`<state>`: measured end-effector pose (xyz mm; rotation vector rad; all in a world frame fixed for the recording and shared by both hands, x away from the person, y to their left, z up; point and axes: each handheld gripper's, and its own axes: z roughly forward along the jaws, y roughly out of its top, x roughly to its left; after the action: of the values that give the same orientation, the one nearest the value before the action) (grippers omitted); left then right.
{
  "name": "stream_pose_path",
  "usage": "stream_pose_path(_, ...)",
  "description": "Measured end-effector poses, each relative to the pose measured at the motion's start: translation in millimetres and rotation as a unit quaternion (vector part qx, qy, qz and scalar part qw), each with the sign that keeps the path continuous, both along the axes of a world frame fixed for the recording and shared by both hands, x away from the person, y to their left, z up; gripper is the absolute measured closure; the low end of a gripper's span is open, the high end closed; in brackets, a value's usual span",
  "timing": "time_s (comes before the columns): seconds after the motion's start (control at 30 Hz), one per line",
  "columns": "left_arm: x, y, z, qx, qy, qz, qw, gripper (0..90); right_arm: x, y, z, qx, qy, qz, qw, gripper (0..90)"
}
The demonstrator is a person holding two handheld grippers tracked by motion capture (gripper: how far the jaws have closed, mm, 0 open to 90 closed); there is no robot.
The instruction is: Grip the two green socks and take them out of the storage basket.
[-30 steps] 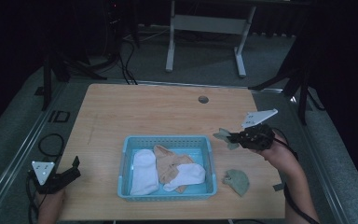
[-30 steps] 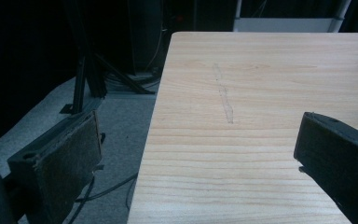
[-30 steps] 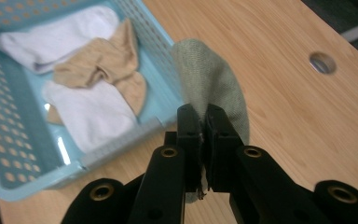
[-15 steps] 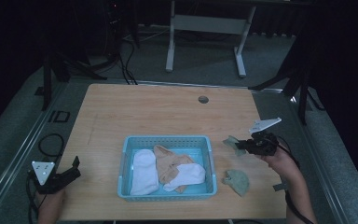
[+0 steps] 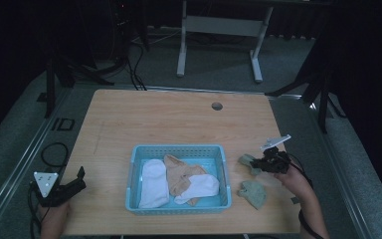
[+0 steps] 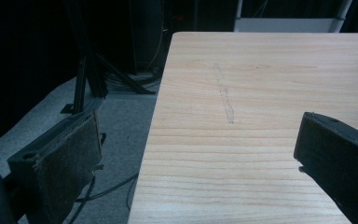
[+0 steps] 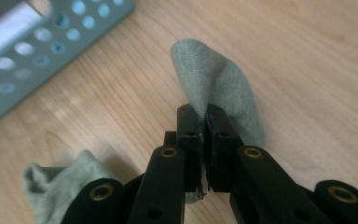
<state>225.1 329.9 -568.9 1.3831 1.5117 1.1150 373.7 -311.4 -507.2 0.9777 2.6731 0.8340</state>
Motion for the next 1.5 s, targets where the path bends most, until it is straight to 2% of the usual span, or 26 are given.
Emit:
stream_pose_path(0.03,0.0,0.0,0.0,0.001,0.000,0.000,1.0000,0.4,0.0,0.9,-2.8,-0.004,0.002,0.001,1.0000,85.3)
stream_pose_path(0.23,-0.1,0.0,0.0,0.001,0.000,0.000,1.0000,0.4,1.5,3.6,-14.7,0.010,0.011,-0.005,0.9999,83.1)
stream_pose_path(0.3,-0.1,0.1,0.0,0.000,0.000,0.000,1.0000,0.3,0.7,4.6,-15.2,0.012,0.012,-0.006,0.9998,76.7)
stream_pose_path(0.37,-0.1,0.1,0.0,0.000,0.000,-0.001,1.0000,0.3,-0.3,5.2,-12.9,0.013,0.006,-0.009,0.9998,72.3)
stream_pose_path(0.5,-0.3,0.0,0.0,0.001,-0.001,-0.001,1.0000,0.3,-3.8,2.4,-0.7,0.037,-0.009,-0.015,0.9992,66.2)
stream_pose_path(0.6,-0.2,0.0,0.0,0.001,-0.001,-0.002,1.0000,0.4,-7.9,0.3,5.7,0.045,-0.019,-0.018,0.9987,56.4)
stream_pose_path(0.63,-0.3,0.1,0.0,0.001,-0.001,-0.002,1.0000,0.4,-7.9,0.3,5.7,0.045,-0.019,-0.018,0.9987,56.4)
stream_pose_path(0.7,-0.3,0.0,0.0,0.001,-0.001,-0.002,1.0000,0.3,-12.2,-3.6,7.9,0.044,-0.026,-0.024,0.9984,48.3)
stream_pose_path(1.0,-0.4,0.0,0.0,0.001,-0.001,-0.002,1.0000,0.4,-19.6,-23.2,7.5,0.060,-0.032,-0.060,0.9959,39.2)
stream_pose_path(1.13,-0.3,-0.1,0.0,0.002,0.000,-0.001,1.0000,0.4,-21.8,-30.8,5.5,0.064,-0.032,-0.078,0.9944,37.3)
stream_pose_path(1.3,-0.4,-0.1,0.0,0.002,0.000,-0.001,1.0000,0.4,-27.5,-47.4,2.8,0.065,-0.060,-0.113,0.9897,35.6)
stream_pose_path(1.37,-0.4,-0.1,0.0,0.002,0.000,-0.001,1.0000,0.3,-28.1,-50.3,2.0,0.065,-0.063,-0.120,0.9887,35.6)
stream_pose_path(1.4,-0.3,-0.1,0.0,0.001,0.000,-0.001,1.0000,0.4,-28.9,-55.7,-1.1,0.064,-0.066,-0.133,0.9868,29.7)
stream_pose_path(1.47,-0.2,0.0,0.0,0.001,0.000,-0.001,1.0000,0.4,-30.0,-60.9,-4.5,0.067,-0.075,-0.150,0.9836,24.9)
stream_pose_path(1.5,-0.2,0.0,0.0,0.001,0.000,-0.001,1.0000,0.4,-30.0,-60.9,-4.5,0.067,-0.075,-0.150,0.9836,24.9)
